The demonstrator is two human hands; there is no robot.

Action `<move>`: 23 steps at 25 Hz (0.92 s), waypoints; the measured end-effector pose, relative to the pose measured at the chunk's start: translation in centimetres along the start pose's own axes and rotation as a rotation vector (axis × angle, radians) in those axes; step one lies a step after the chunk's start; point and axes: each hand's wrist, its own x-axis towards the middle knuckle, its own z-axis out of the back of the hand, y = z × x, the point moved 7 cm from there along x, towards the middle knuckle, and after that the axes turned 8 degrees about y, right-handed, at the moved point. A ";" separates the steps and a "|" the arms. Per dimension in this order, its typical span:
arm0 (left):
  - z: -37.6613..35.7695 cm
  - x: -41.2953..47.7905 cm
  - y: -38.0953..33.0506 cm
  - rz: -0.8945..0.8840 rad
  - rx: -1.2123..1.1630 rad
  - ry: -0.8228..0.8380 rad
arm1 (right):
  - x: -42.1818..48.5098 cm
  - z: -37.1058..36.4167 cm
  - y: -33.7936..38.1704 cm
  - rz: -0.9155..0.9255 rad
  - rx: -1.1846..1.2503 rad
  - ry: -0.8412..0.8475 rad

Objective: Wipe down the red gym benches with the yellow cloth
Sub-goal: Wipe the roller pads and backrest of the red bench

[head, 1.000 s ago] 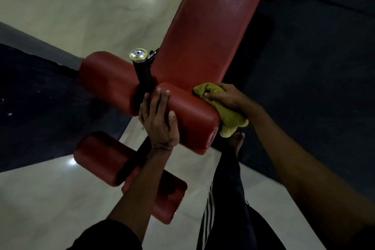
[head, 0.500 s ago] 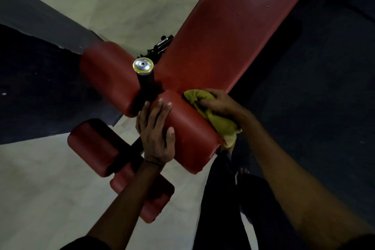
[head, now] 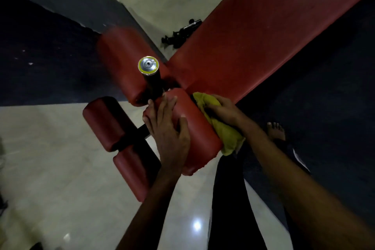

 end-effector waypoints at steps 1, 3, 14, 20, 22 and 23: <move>-0.1 -0.2 -0.2 0.038 0.028 -0.029 | 0.6 0.0 0.0 -0.012 0.019 0.028; 0.2 -0.5 -0.4 0.084 -0.002 -0.098 | -1.0 0.2 -1.2 -0.050 0.077 0.043; 0.1 -0.7 -1.0 0.038 0.141 -0.149 | 1.9 -1.2 5.1 0.188 -0.233 0.041; 0.1 -0.9 -0.9 0.037 0.165 -0.135 | 0.4 -0.9 3.4 0.156 -0.226 0.072; 0.2 -0.7 -1.1 0.075 0.202 -0.119 | 2.1 -0.1 4.1 0.093 -0.275 0.095; 0.1 -0.6 -1.6 0.085 0.207 -0.115 | 2.6 0.7 4.6 0.077 -0.330 0.115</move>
